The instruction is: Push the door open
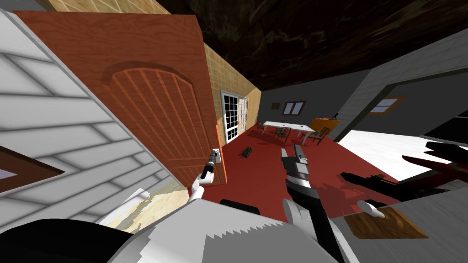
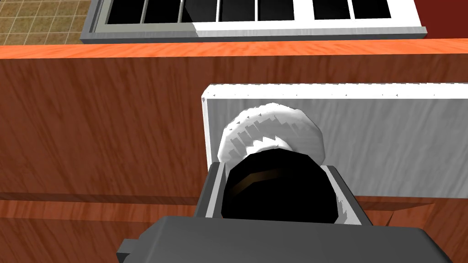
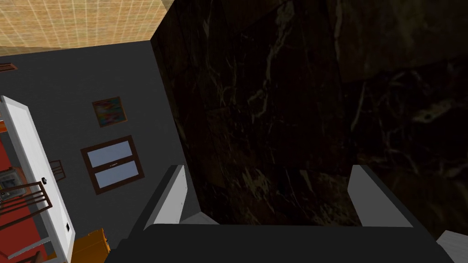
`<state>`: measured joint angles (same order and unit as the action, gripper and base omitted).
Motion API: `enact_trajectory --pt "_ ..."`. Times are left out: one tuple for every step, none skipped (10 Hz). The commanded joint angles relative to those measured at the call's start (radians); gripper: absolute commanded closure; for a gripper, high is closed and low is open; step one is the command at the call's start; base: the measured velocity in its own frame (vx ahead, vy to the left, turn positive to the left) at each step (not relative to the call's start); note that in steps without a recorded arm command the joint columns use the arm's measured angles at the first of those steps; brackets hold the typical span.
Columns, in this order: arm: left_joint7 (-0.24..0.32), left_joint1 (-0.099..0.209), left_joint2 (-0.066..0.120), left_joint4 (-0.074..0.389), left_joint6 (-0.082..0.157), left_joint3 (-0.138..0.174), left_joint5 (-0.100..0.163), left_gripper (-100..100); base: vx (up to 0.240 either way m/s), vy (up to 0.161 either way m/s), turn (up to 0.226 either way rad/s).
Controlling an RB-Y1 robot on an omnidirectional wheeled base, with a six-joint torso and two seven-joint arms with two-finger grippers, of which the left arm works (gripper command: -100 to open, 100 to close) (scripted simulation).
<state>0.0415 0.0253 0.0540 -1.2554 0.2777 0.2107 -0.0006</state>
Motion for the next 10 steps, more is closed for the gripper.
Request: enact_trajectory --pt "-0.003 0.004 -0.005 0.007 0.008 0.016 0.002 100 0.166 -0.082 0.062" --pt "-0.003 0.002 -0.002 0.006 0.003 0.011 0.001 100 0.079 -0.028 0.034" --pt "-0.005 0.0 0.002 0.004 0.005 0.028 0.003 100 0.142 -0.059 0.041" --pt "-0.007 -0.001 0.003 0.002 0.005 0.037 0.004 100 0.219 -0.077 0.067" --pt "-0.009 -0.003 0.004 0.001 0.005 0.049 0.006 100 0.198 -0.052 0.055" --pt "-0.011 -0.005 0.004 -0.001 0.005 0.061 0.007 100 0.215 -0.043 0.052" --pt "-0.014 -0.007 0.004 -0.003 0.005 0.075 0.009 100 0.22 -0.054 0.058" --pt "-0.016 -0.009 0.003 -0.005 0.005 0.089 0.011 100 0.213 -0.055 0.063" --pt "-0.018 -0.011 0.0 -0.007 0.005 0.102 0.012 100 0.2 -0.062 0.072" --pt "-0.021 -0.013 -0.003 -0.009 0.004 0.115 0.014 100 0.185 -0.067 0.062"
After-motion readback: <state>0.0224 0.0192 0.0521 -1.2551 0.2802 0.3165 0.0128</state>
